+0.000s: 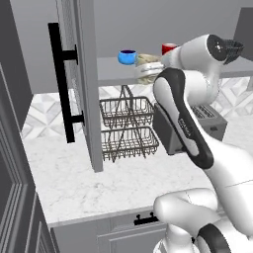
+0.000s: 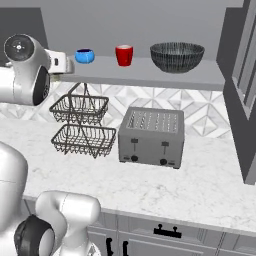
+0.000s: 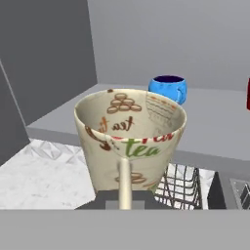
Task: Gather all objects into one cabinet and sort the glasses and bowls to opposite sides.
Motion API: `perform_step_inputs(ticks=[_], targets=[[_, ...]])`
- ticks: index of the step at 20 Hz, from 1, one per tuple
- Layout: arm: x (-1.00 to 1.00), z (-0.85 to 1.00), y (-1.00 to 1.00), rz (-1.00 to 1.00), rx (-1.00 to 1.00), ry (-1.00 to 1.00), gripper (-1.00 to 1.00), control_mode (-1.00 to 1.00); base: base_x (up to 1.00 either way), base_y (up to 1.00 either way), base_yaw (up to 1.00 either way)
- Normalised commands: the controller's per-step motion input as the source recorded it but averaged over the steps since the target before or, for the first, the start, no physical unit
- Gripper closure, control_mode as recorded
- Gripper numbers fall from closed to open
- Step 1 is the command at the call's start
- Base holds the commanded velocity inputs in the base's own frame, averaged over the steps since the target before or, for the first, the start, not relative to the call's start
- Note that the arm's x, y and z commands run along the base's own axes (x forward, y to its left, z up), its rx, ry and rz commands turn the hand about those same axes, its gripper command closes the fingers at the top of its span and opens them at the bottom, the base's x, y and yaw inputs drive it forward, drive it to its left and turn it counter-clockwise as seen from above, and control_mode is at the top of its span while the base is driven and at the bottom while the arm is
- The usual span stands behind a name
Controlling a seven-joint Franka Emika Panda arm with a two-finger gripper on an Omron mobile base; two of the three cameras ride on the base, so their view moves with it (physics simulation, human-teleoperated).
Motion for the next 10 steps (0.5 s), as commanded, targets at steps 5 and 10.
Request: perform_step_inputs(ticks=[5,10], targets=[[0.79,0.0,0.46,0.0,-0.04,0.05,1.0,-1.0,0.0,0.0,0.0],[0.75,0.0,0.28,0.0,-0.01,0.02,1.0,-1.0,0.0,0.0,0.0]])
